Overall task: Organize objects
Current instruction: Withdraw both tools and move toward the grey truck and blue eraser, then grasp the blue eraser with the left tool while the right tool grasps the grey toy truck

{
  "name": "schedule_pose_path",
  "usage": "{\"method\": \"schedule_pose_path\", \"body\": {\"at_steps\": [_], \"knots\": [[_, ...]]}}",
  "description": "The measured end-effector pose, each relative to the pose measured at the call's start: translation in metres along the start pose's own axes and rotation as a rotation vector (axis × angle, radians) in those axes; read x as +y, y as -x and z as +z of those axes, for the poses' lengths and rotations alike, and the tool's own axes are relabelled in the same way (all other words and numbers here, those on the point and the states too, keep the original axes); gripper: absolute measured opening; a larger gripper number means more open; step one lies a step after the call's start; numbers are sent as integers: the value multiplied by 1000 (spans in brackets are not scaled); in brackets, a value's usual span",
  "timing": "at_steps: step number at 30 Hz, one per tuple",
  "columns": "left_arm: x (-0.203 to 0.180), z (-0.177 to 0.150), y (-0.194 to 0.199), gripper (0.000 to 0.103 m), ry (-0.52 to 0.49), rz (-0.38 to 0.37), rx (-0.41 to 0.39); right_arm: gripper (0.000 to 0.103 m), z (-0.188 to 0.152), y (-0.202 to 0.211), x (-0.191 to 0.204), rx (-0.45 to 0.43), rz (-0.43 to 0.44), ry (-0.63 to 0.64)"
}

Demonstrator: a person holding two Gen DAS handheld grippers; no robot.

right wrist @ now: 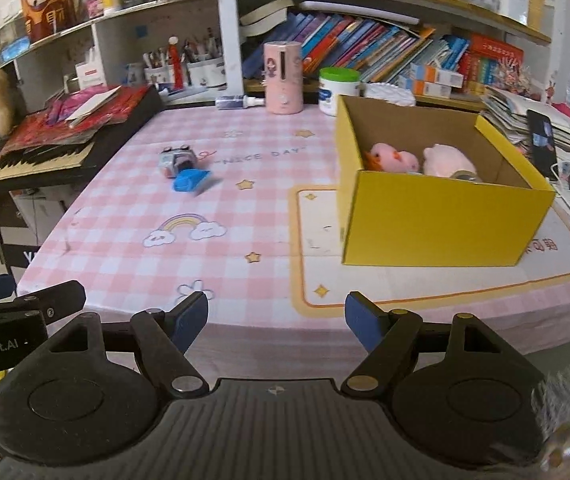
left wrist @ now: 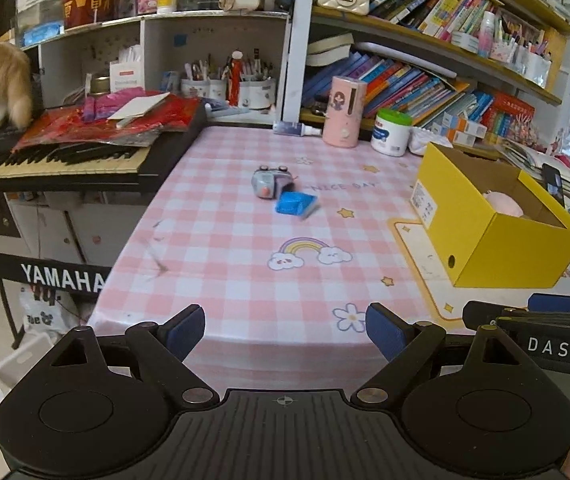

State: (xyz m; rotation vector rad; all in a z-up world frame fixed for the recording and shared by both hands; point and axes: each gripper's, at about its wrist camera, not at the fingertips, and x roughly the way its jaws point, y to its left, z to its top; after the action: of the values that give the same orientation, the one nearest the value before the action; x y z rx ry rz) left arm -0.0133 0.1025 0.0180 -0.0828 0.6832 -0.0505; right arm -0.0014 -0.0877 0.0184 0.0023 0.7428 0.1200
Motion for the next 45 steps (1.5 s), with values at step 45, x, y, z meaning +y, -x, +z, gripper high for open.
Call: {"method": "schedule_pose_path", "body": {"at_steps": [45], "knots": [[10,98,-168,87,17,50,85,66,135,-157,7,-15,139,41]]}}
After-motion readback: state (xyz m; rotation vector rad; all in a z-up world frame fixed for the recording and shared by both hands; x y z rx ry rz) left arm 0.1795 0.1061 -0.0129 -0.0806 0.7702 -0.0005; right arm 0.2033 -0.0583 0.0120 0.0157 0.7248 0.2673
